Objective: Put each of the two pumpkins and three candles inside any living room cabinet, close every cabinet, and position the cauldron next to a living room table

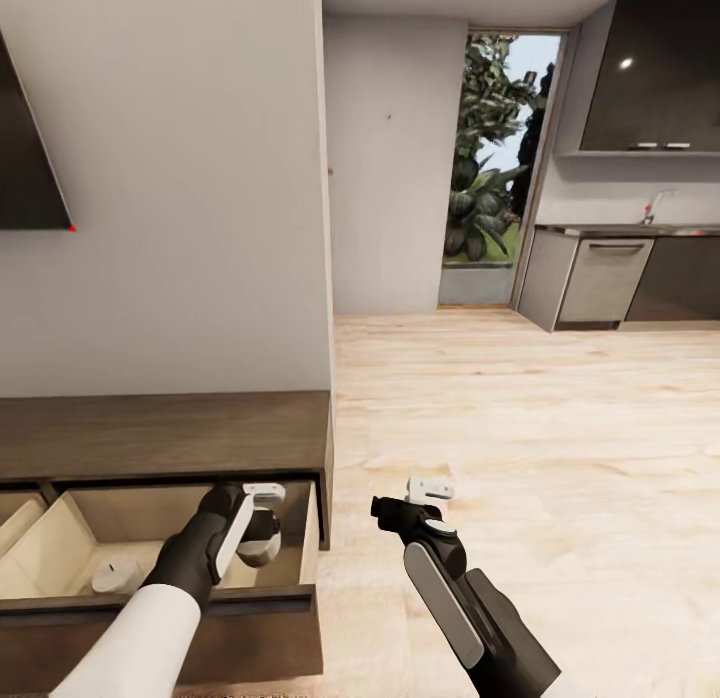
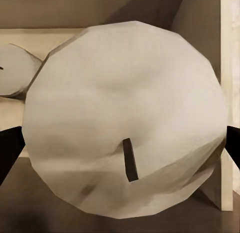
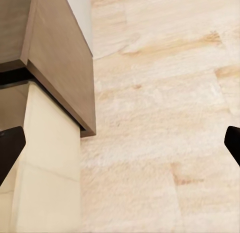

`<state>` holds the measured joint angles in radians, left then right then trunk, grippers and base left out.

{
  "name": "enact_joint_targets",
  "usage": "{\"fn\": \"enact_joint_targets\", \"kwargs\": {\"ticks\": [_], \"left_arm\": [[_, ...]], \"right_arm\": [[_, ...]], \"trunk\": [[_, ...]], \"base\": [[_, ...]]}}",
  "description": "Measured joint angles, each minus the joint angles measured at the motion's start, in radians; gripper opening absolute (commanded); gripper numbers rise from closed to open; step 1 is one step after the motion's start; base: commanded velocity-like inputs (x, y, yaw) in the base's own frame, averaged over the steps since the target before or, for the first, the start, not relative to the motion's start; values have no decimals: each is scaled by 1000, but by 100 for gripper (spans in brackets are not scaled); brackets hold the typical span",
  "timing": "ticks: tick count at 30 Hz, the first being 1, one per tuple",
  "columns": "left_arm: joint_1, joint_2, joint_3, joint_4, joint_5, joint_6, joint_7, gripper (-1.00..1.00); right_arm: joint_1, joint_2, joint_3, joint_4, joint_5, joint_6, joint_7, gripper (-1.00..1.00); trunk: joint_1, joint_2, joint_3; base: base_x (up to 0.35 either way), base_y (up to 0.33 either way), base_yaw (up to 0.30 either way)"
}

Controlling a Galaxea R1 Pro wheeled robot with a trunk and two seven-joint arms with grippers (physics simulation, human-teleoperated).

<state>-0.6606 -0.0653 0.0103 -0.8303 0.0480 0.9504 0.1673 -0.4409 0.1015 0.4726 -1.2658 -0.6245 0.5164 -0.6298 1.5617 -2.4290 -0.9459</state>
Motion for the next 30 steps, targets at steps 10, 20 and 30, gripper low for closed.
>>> {"fn": "enact_joint_targets", "kwargs": {"ticks": [10,20,30], "left_arm": [[0,0,-7,0,1,-7,0,-100],[1,-6,-5,-1,1,-16,3,-100],[1,-5,-6,0,-3,-16,4,-100]], "right_arm": [[0,0,0,0,0,0,-1,100],[0,0,0,0,0,0,0,100],[0,0,0,0,0,0,0,100]], "trunk": [[31,-56,-25],[31,-56,-25],[31,-56,-25]], "base": [[0,0,0],[36,0,0],[118,40,0]]}}
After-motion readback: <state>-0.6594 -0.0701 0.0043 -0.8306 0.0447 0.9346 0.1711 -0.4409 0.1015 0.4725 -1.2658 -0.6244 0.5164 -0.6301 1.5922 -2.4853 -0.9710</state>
